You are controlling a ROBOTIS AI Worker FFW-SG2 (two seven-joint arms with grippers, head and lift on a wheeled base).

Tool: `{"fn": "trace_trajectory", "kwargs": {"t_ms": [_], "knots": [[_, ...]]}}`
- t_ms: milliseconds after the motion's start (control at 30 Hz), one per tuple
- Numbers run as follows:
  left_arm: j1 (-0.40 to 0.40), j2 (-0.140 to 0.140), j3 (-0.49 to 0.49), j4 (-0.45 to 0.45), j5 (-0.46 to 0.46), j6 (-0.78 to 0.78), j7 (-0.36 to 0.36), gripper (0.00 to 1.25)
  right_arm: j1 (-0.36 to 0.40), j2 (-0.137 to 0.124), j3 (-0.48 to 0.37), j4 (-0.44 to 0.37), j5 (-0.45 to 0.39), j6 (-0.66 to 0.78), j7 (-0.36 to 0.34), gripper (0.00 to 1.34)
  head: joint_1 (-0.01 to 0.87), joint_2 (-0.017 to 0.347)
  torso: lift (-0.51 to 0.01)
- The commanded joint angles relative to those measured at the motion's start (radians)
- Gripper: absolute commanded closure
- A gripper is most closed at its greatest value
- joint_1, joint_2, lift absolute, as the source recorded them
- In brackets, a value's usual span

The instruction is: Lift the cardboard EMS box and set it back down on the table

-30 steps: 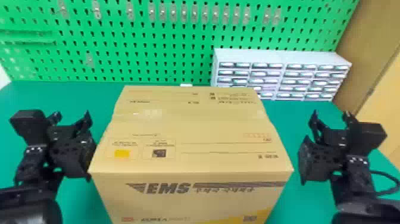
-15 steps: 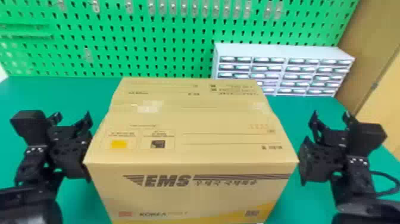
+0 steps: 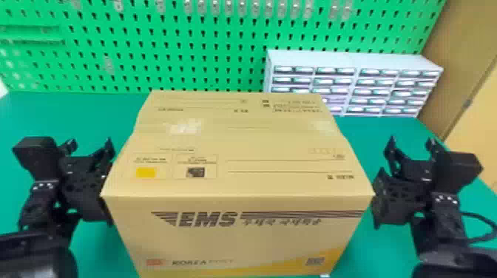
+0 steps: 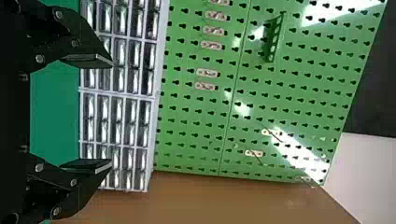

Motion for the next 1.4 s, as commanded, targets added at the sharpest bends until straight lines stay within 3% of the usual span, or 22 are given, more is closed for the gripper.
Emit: {"fn": "trace_trajectory", "kwargs": {"t_ms": [0,667,1367], "knots": [[0.0,0.0,-0.001,0.0,-0.001,0.0,0.0,0.46,-0.001,0.005,-0.007,0.0,0.009,-0.002,0.0,0.5,0.678,-0.014,-0.096],[-0.014,0.0,-0.003,0.015,-0.013,0.002,0.0,0.46,-0.013,-0.004,-0.002,0.009,0.014,-0.011,0.0,0.5,0.678,-0.014,-0.096],[-0.086,0.002,-0.135,0.109,-0.006,0.0,0.0,0.46,-0.111,-0.032,0.127,0.12,0.014,-0.034,0.0,0.5,0.678,-0.014,-0.096]]}}
